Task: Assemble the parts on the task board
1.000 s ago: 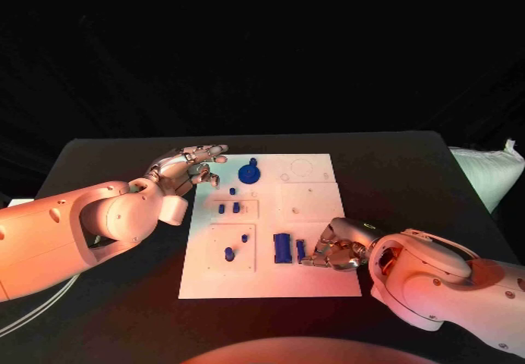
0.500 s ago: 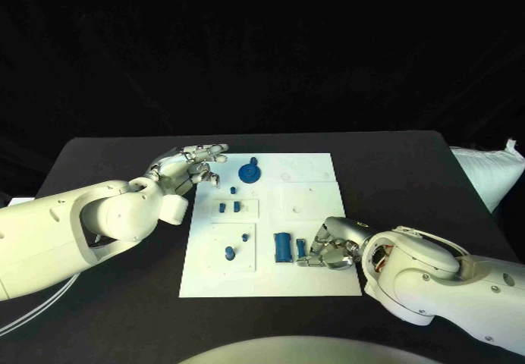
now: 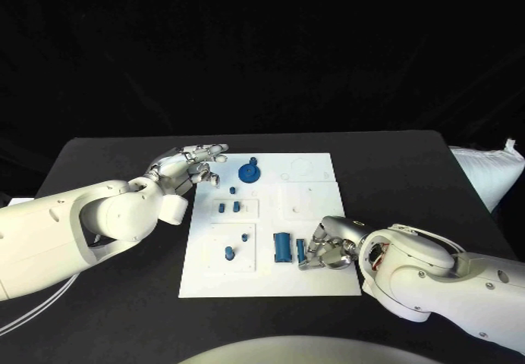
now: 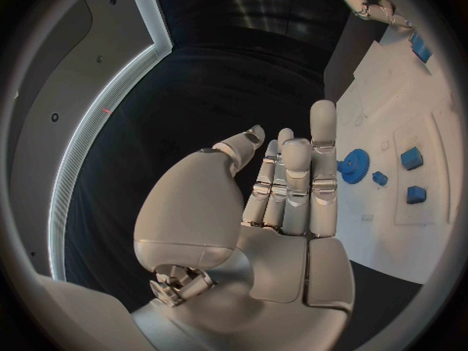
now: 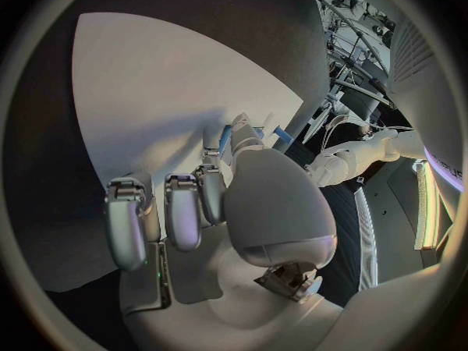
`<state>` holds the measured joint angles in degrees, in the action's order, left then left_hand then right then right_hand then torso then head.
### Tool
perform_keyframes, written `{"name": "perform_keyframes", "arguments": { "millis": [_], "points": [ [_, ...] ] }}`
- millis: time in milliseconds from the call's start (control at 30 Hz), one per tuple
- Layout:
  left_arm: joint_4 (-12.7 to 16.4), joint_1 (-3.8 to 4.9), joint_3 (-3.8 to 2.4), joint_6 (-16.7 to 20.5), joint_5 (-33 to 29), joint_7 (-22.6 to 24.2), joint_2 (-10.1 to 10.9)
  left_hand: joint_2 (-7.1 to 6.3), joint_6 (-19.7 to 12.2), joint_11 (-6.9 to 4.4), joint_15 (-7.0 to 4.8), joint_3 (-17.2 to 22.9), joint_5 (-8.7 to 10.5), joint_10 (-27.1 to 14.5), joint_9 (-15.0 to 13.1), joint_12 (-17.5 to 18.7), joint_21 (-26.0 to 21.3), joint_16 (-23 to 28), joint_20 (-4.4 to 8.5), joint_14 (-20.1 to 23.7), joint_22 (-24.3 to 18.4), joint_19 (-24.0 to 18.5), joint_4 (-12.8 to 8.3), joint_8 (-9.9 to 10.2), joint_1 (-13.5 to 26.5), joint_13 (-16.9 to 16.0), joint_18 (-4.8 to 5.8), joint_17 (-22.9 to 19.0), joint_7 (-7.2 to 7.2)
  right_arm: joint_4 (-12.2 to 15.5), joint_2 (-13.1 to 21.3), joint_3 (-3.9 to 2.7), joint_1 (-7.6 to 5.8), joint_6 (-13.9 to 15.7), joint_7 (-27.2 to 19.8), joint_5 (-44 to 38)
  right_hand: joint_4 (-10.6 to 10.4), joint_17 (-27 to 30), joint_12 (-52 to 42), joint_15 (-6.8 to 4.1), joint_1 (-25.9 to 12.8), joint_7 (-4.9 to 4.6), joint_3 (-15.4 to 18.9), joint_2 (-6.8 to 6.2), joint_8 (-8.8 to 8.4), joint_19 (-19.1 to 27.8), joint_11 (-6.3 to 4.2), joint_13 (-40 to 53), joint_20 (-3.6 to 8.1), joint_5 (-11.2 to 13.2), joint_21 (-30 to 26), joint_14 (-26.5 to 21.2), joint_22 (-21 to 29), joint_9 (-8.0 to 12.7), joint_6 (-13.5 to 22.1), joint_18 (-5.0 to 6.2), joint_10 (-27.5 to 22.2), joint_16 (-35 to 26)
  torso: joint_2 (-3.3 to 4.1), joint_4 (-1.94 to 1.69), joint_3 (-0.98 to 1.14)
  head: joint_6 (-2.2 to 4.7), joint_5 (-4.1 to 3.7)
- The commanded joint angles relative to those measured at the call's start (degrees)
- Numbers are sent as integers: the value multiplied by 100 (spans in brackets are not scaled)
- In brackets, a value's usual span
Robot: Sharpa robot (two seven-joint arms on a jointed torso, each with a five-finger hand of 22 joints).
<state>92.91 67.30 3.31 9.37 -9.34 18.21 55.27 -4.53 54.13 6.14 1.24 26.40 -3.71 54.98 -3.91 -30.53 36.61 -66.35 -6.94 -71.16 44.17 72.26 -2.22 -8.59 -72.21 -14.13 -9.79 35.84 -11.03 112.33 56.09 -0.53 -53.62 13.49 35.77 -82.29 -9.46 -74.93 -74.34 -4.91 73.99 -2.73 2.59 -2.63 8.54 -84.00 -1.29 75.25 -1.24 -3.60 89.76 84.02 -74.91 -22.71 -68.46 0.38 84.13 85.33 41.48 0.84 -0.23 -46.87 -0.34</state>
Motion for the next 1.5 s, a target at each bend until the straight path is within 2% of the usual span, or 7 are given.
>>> {"name": "perform_keyframes", "arguments": {
  "millis": [33, 467, 733, 967, 1067, 1233, 1500],
  "points": [
    [10, 1, -3, -115, 52, 20, -4, 46, -46, 9, 9, -6, -24, -47, -8, -36, -31, -34, 3, 34, -4, -43, -42, -18, -8, 5, -63, -5, 4, -13, 8, 31, 34, -194, 29, -61, 1, -766, 15, -28, -12, -16, 59, -21, -5, -600, -18, 754, 23, 33, 24, 460, -1509, -3, 44, -38, 183, 17, -3, 4, 2, 13, -4],
    [-13, 1, 7, -185, 47, 21, 4, 37, -53, 10, 10, -10, -22, -55, -8, -49, -32, -33, 2, 43, -4, -46, -47, -27, -4, 9, -63, -24, 2, 207, 432, -9, -29, 119, -644, 1149, -89, -673, 84, 6, -197, -71, 373, -129, -94, -600, 30, 733, 0, -30, 24, 439, -1509, -17, 213, -38, 134, -46, -20, 15, -12, 74, -10],
    [-178, -9, 78, -195, -63, 213, -123, 27, -37, 11, 16, -40, -20, -69, -15, -84, -36, -23, -4, 78, -5, -61, -30, -73, 43, 20, -62, -85, 7, -426, 543, -27, -482, 720, -2602, 3894, 133, -198, 1393, 151, 253, -280, 375, 192, -370, -562, 207, 151, -110, -296, -64, 306, -1439, 83, 680, -13, -438, -401, -163, 18, -76, 258, -107],
    [-531, -119, 92, 216, -42, 751, -361, 107, 123, 12, 51, 105, -27, -68, 3, 175, -609, 1056, -42, 1110, -315, -795, -77, -203, 12, 326, -62, -1134, 73, -1436, 170, -28, -676, 938, -4072, 6034, 398, 3621, 5189, 333, 954, -491, 184, 549, -469, 805, 414, -2451, -324, -373, -3451, -824, 1140, 451, 1069, 664, -1730, -4207, -384, 16, -134, 496, -157],
    [-780, -152, 93, 296, -40, 851, -515, 87, 75, 88, 168, 173, -21, -72, 21, 520, -1086, 1914, -131, 1539, -617, -1320, -71, -125, 40, 587, -48, -1559, 37, -1913, -48, -28, -730, 1013, -4383, 6431, 424, 4136, 5859, 511, 1127, -654, 117, 582, -506, 1751, 576, -3114, -383, -405, -5648, -1374, 2769, 602, 1332, 1001, -2222, -5179, -482, 8, -158, 587, -179],
    [-1220, -214, 94, 375, -66, 980, -778, 34, -7, 221, 458, 213, -17, 44, 20, 1178, -2066, 3529, -413, 1854, -1333, -2240, -44, 73, 68, 1028, 29, -2299, 41, -2716, -503, -37, -777, 847, -4845, 6990, 463, 5276, 6830, 905, 1422, -713, -10, 531, -482, 2539, 925, -4722, -805, -347, -7349, -2260, 4075, 862, 1450, 985, -2448, -6957, -664, 40, -203, 766, -190],
    [-1743, -324, 76, 558, -198, 1094, -1144, 45, 213, 361, 744, 16, -16, 74, 13, 1890, -2985, 4921, -844, 1867, -2214, -2995, -150, 213, -90, 1060, -88, -2957, -89, -3601, -1150, -145, -793, 408, -5378, 7259, 494, 6380, 7052, 930, 1384, -684, -184, 592, -496, 1953, 899, -6534, -915, -301, -8358, -1764, 5250, 1296, 1242, 999, -2103, -7982, -782, 59, -159, 967, -140]
  ]
}}
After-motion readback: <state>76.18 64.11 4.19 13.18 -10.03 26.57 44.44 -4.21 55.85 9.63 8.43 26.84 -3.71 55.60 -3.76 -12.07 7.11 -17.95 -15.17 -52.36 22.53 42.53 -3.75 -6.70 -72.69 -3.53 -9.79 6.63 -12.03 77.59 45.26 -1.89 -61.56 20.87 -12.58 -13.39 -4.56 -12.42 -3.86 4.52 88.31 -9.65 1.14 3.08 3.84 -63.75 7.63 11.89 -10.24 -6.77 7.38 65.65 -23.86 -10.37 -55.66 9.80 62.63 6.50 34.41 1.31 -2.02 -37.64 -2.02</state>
